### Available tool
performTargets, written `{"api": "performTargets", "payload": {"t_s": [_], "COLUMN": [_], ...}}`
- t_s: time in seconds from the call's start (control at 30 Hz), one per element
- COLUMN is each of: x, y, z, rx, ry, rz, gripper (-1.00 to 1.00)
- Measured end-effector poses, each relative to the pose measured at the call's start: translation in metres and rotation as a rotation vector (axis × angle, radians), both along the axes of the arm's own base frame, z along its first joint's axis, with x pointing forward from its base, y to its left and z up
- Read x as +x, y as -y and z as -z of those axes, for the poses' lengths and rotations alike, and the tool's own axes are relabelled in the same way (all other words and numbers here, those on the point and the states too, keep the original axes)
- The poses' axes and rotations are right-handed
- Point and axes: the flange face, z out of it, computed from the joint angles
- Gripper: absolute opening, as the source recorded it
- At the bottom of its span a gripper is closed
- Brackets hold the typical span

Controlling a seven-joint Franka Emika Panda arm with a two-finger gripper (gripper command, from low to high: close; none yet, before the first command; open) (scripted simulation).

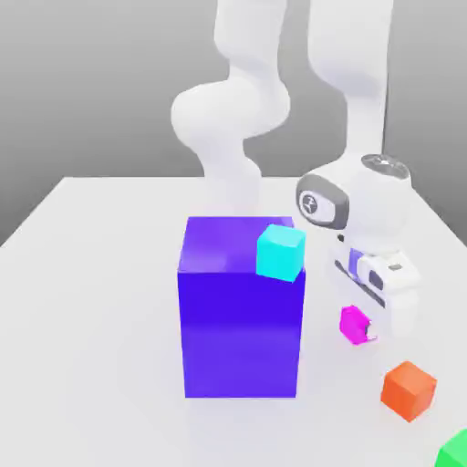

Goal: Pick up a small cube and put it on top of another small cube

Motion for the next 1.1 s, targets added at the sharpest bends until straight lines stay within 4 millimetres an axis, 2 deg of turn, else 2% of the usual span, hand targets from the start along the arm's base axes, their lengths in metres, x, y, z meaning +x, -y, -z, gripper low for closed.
{"api": "performTargets", "payload": {"t_s": [0.03,0.1,0.33,0.37,0.5,0.77,0.93,1.1], "x": [0.0,0.001,0.0,0.005,0.044,0.135,0.194,0.251], "y": [0.0,0.0,0.0,-0.003,-0.02,-0.053,-0.063,-0.065], "z": [0.003,-0.005,-0.056,-0.061,-0.072,-0.09,-0.101,-0.112], "rx": [0.0,0.0,0.0,0.0,0.0,-0.001,0.0,0.001], "ry": [0.0,0.001,0.001,0.001,0.001,0.001,0.001,0.0], "rz": [0.0,0.0,-0.001,0.018,0.155,0.461,0.657,0.857], "gripper": [-1.0,-1.0,-1.0,-1.0,-1.0,-1.0,-1.0,-1.0]}}
